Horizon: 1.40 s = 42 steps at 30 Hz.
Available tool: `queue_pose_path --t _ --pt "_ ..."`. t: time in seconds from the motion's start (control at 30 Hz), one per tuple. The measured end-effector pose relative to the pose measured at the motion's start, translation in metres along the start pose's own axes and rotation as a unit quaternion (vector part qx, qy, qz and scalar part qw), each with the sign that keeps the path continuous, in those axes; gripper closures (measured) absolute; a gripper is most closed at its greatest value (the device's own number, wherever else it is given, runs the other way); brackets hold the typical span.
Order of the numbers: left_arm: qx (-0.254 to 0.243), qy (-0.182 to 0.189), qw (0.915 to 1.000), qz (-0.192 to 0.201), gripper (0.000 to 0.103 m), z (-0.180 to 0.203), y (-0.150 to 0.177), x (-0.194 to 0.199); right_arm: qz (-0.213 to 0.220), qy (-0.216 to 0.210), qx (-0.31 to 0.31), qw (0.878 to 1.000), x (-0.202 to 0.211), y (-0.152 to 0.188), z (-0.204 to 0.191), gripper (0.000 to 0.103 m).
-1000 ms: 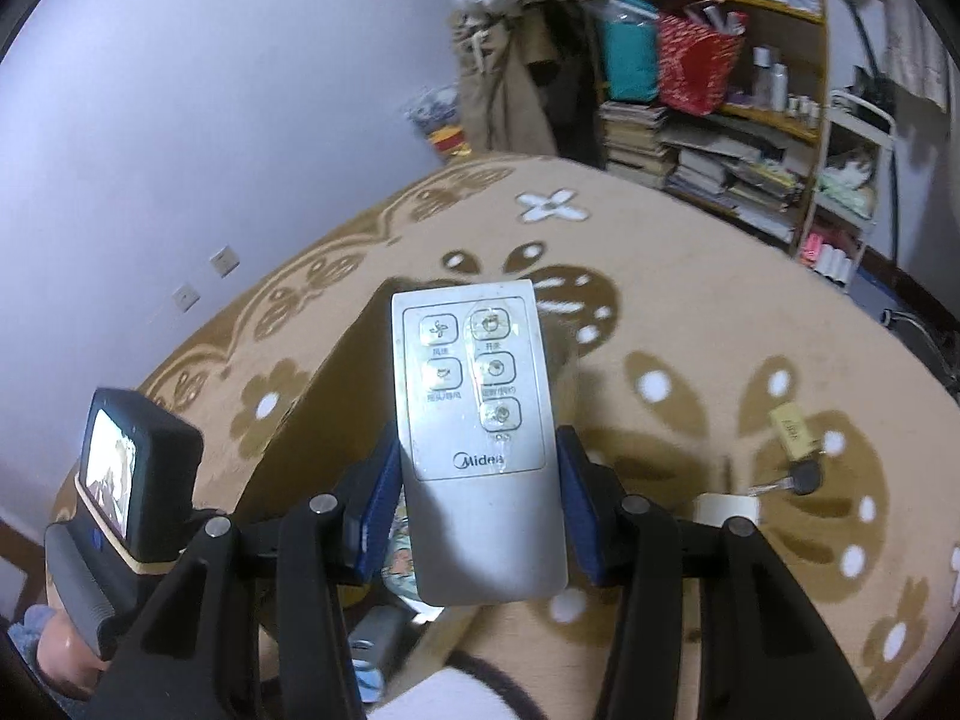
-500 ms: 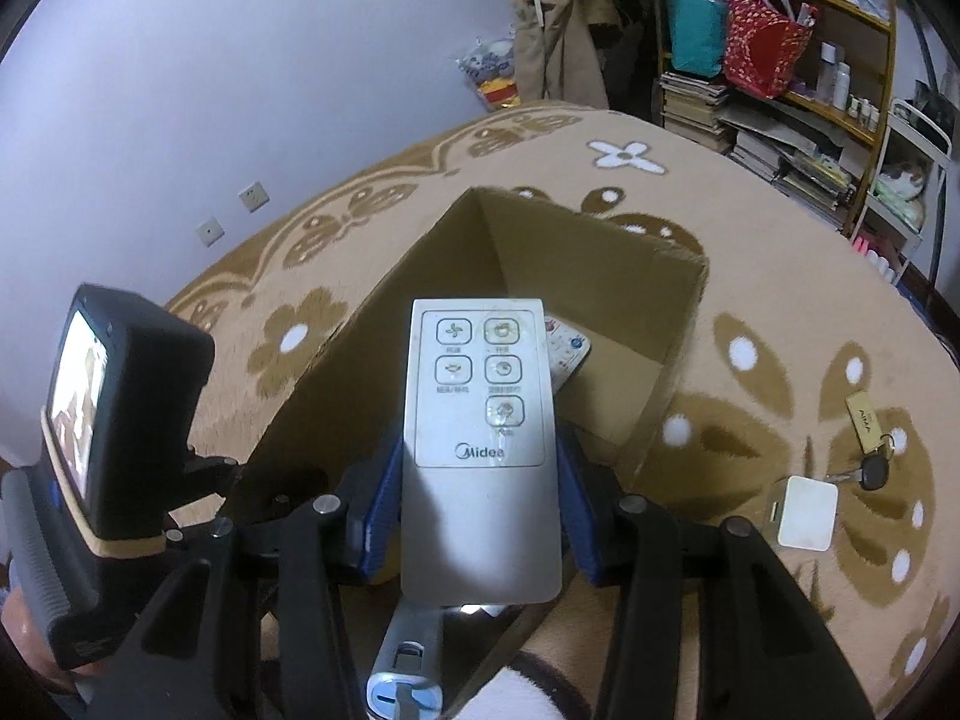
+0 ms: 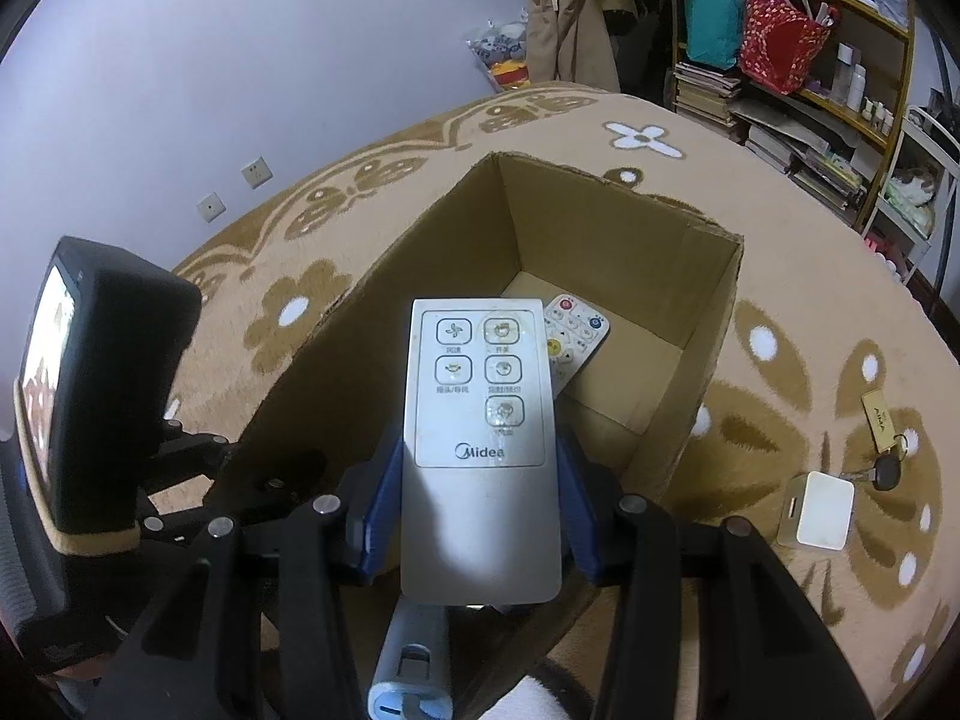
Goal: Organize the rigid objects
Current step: 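Carry the white Midea remote into the box and open the right gripper, then move the right gripper to the white square charger and grasp it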
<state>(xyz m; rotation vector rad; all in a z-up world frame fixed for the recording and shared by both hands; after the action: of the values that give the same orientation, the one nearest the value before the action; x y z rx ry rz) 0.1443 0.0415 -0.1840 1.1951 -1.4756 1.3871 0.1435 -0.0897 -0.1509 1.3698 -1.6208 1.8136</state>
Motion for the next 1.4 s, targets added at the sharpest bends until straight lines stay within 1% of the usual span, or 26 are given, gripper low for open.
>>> queue_pose_path --t 0.13,0.27,0.37,0.43,0.5,0.53,0.6,0.63,0.67,0.7,0.77,0.87,1.0,1.13,1.33,1.4 --pt "0.0 0.0 1.0 0.0 0.086 0.0 0.0 0.0 -0.008 0.001 -0.004 1.0 -0.003 0.0 0.001 0.052" --pt "0.001 0.001 1.0 0.0 0.086 0.001 0.0 0.001 -0.005 0.005 -0.005 1.0 0.0 -0.001 0.003 0.052" --pt "0.002 0.003 1.0 -0.001 0.086 0.0 0.0 0.001 0.006 0.011 -0.005 1.0 0.008 -0.004 0.005 0.052" --pt "0.001 0.002 1.0 0.0 0.086 0.0 0.0 0.001 0.016 0.008 -0.009 1.0 0.016 -0.007 0.008 0.048" --pt "0.003 0.004 1.0 -0.001 0.086 0.0 0.0 0.001 0.026 0.016 -0.012 0.999 0.026 -0.01 0.011 0.032" --pt "0.003 0.004 1.0 -0.001 0.086 0.0 0.0 0.001 0.035 0.028 -0.013 0.999 0.032 -0.011 0.015 0.028" --pt "0.002 0.003 1.0 -0.001 0.086 0.0 0.0 0.001 0.052 0.058 -0.02 0.997 0.043 -0.014 0.022 0.014" --pt "0.001 0.003 1.0 0.0 0.086 0.0 0.0 0.001 0.061 0.07 -0.025 0.995 0.049 -0.015 0.027 0.011" --pt "0.001 0.003 1.0 0.0 0.086 -0.001 0.0 0.001 0.068 0.075 -0.03 0.994 0.054 -0.016 0.032 0.004" --pt "0.001 0.003 1.0 0.0 0.086 -0.001 0.0 0.001 0.074 0.078 -0.034 0.994 0.058 -0.017 0.037 0.0" --pt "0.001 0.003 1.0 -0.001 0.086 -0.001 0.0 0.001 0.079 0.085 -0.043 0.992 0.063 -0.016 0.048 0.0" --pt "0.001 0.003 1.0 -0.001 0.086 -0.001 0.001 0.001 0.074 0.105 -0.065 0.99 0.064 -0.013 0.07 0.0" --pt "0.0 0.002 1.0 -0.001 0.086 -0.001 0.0 0.0 0.074 0.131 -0.114 0.982 0.063 -0.001 0.102 0.0" --pt "-0.001 0.001 1.0 -0.001 0.086 -0.001 0.0 0.0 0.056 0.137 -0.154 0.977 0.052 0.013 0.128 0.0" --pt "-0.001 0.0 1.0 -0.001 0.086 -0.001 0.0 -0.001 0.025 0.174 -0.169 0.97 0.036 0.029 0.151 0.0" --pt "-0.002 -0.001 1.0 -0.001 0.086 0.0 0.001 -0.001 0.018 0.176 -0.175 0.969 0.03 0.034 0.157 0.0"
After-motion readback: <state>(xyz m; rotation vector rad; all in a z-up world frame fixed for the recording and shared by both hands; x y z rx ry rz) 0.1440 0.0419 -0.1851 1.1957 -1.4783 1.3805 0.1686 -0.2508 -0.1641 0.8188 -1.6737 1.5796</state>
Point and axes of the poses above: each gripper's, at about its wrist camera, not at the fingertips, and x roughly against the way its jaws point, z to its right, y to its underside, the point moved 2 cm from there along -x, roughly the way its jaws point, and after that the axes turned 8 degrees about x, right-handed, at the moved point
